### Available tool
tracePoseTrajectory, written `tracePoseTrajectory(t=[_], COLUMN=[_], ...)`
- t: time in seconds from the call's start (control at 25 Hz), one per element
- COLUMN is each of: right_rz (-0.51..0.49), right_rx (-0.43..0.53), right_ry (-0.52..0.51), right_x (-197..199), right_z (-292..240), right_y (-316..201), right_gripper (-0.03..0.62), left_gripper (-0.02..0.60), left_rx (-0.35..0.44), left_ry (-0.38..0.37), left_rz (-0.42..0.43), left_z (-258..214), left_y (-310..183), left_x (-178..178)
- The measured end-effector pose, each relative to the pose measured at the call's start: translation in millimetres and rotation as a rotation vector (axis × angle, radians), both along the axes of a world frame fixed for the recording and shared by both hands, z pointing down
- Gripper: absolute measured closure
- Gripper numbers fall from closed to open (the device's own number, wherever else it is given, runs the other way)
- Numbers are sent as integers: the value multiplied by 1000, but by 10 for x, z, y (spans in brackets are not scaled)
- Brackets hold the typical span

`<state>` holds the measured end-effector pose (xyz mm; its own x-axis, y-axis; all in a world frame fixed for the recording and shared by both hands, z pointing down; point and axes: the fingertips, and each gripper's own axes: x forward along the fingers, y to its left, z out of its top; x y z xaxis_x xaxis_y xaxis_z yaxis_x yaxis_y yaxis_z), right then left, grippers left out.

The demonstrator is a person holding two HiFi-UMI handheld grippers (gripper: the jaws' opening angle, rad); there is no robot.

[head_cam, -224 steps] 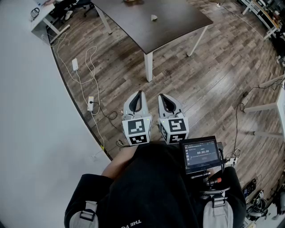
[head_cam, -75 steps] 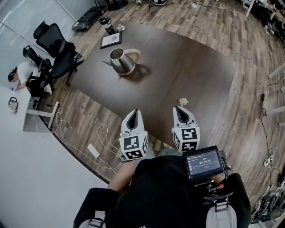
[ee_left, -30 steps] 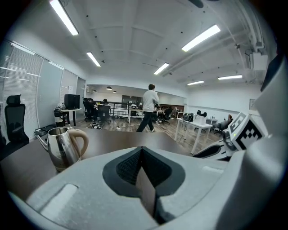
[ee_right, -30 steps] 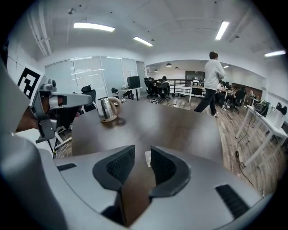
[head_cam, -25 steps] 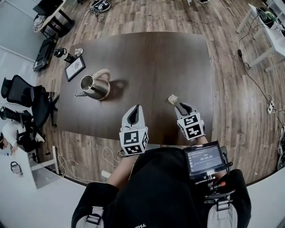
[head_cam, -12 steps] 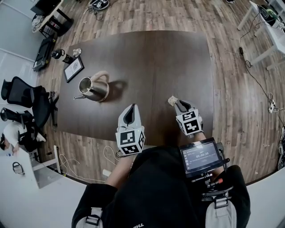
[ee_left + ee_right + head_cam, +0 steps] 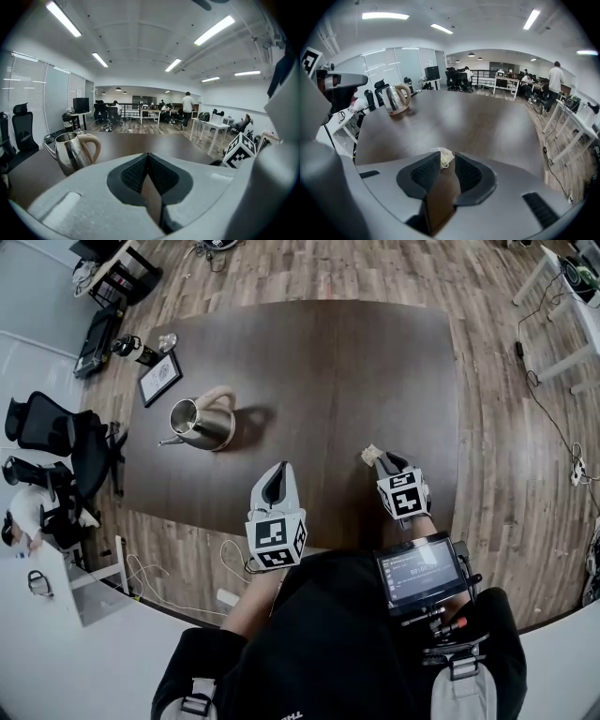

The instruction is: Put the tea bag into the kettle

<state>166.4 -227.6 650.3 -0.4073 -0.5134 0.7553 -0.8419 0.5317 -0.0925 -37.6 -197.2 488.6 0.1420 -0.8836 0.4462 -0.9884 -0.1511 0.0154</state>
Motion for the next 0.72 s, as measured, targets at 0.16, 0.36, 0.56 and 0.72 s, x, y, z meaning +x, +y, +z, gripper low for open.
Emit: tracePoseTrajectory(t=[0.16, 0.36, 0.56, 0.72], right_rz=[-2, -8, -24, -24], right_rx=[-32, -62, -77, -73], right_ry=[2, -13, 12, 25], right_x=[4, -46, -53, -54], right_z=[114, 196, 250, 253], right_y=[-57, -81, -47, -32], right_gripper=[496, 496, 499, 529], left_gripper=[577, 577, 577, 577], left_rx=[-10, -18, -18, -16], left_ry=[-8, -18, -22, -22], left_rz=[-9, -19, -28, -32], left_z=[1, 37, 32, 21], left_y=[-23, -3, 5, 34], left_x=[-20, -65, -99, -110])
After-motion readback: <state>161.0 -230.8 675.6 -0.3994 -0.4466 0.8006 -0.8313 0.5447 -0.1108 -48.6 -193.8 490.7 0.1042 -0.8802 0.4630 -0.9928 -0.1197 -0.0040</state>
